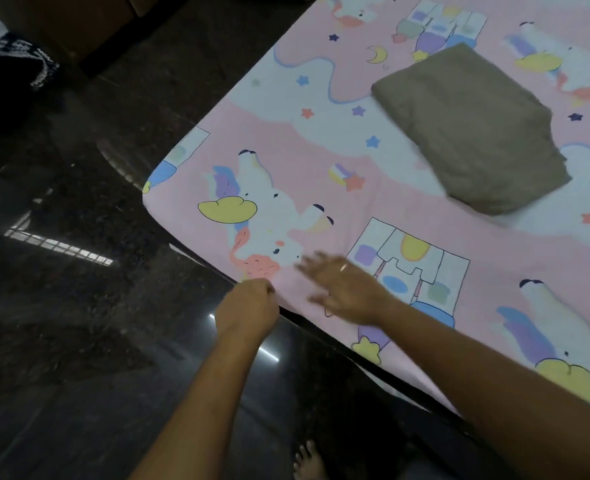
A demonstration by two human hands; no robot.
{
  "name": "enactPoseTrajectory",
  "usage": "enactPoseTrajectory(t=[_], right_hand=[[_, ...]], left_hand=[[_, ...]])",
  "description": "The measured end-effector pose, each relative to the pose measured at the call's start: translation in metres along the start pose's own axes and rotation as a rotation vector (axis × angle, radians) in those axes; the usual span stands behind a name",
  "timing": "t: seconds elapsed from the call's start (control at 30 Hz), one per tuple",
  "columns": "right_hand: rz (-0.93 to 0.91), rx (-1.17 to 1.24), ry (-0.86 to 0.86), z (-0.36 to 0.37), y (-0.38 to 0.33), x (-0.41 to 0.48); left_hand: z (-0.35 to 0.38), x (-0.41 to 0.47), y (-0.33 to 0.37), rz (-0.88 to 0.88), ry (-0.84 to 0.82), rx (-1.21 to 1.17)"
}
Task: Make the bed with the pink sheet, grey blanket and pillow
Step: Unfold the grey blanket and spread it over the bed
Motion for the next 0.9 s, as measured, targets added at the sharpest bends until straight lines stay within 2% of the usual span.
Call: enactPoseTrajectory(t=[0.07,0.13,0.27,0.37,0.43,0.53,0.57,0.63,0.7,0.73,0.8,0.83,0.9], right_hand=[[0.21,0.05,0.162,-0.025,0.038,0.008],[0.455,0.037,0.247,-0.046,0.083,0.006],[0.756,-0.031,0.201,-0.053,0.15,-0.004],[0.825,-0.105,0.201,-0.028,0.142,0.035],[0.756,-0.089,0.252,-0.007,0.104,0.081],[0.441,0.032,0.293,0.006,0.03,0.151],[0.329,0.065,0.26,0.004,0.014,0.17],[0.127,0.112,0.158,-0.005,0.007,0.198],[0.036,0.118,0.183,-0.019,0.026,0.209],[0.097,0.135,0.254,-0.028,0.045,0.211],[0.385,0.153,0.427,-0.049,0.099,0.201],[0.548,0.114,0.454,-0.056,0.124,0.19],[0.81,0.006,0.392,-0.056,0.163,0.164]], left_hand=[[-0.01,0.019,0.005,0.074,0.029,-0.06],[-0.01,0.042,0.017,0.149,0.003,-0.079],[-0.007,0.084,0.037,0.228,0.028,-0.041],[-0.014,0.118,0.043,0.269,0.095,-0.035],[-0.023,0.144,0.041,0.27,0.14,-0.044],[-0.039,0.177,0.025,0.249,0.207,-0.05],[-0.047,0.189,0.017,0.219,0.219,-0.021],[-0.064,0.215,-0.004,0.13,0.228,0.034],[-0.081,0.238,-0.023,0.044,0.232,0.029],[-0.09,0.248,-0.033,0.02,0.242,0.024],[-0.104,0.268,-0.049,-0.026,0.272,0.024],[-0.109,0.277,-0.055,-0.049,0.285,0.019],[-0.118,0.292,-0.063,-0.096,0.322,0.001]])
Point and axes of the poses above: each hand's wrist, its own x-axis towards the middle knuckle, its own z-axis out of the palm, y = z × x, the point moved 4 cm from there along x, towards the middle knuckle, and after that the axes turned 9 degrees about -z, right-handed, at the moved point
